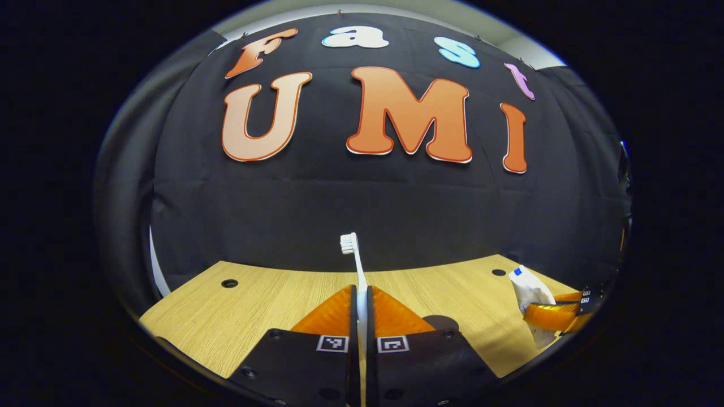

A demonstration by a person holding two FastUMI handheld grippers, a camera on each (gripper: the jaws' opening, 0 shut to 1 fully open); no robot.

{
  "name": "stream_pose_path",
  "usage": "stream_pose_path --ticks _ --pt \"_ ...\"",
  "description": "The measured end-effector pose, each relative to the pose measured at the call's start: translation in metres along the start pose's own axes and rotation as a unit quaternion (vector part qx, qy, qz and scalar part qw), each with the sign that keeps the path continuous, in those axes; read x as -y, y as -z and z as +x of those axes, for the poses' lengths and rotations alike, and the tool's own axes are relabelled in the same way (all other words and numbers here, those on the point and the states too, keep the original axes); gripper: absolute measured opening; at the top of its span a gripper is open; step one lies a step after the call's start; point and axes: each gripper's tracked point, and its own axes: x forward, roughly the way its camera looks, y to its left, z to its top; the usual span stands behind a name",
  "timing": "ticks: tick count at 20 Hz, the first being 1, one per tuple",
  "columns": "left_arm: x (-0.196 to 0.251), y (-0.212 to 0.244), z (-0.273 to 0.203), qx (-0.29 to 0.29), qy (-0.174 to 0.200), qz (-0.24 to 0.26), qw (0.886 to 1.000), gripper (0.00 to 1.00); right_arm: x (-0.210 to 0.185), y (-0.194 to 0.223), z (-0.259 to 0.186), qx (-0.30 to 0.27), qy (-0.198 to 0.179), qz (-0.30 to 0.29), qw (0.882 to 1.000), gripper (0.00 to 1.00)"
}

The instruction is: Put the toothbrush and toothpaste on the desktop into the cup, then pick up the cup and place it on the coaster on the desktop.

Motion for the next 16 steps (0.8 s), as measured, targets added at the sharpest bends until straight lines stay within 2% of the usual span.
stream_pose_path --ticks 10,16 --pt "-0.006 -0.023 0.061 0.028 0.009 -0.030 0.999 0.04 0.004 0.004 0.014 -0.001 0.006 0.006 1.000 0.06" --pt "0.006 -0.005 0.096 0.016 0.022 -0.027 0.999 0.04 0.012 0.000 0.021 0.005 0.014 0.014 1.000 0.06"
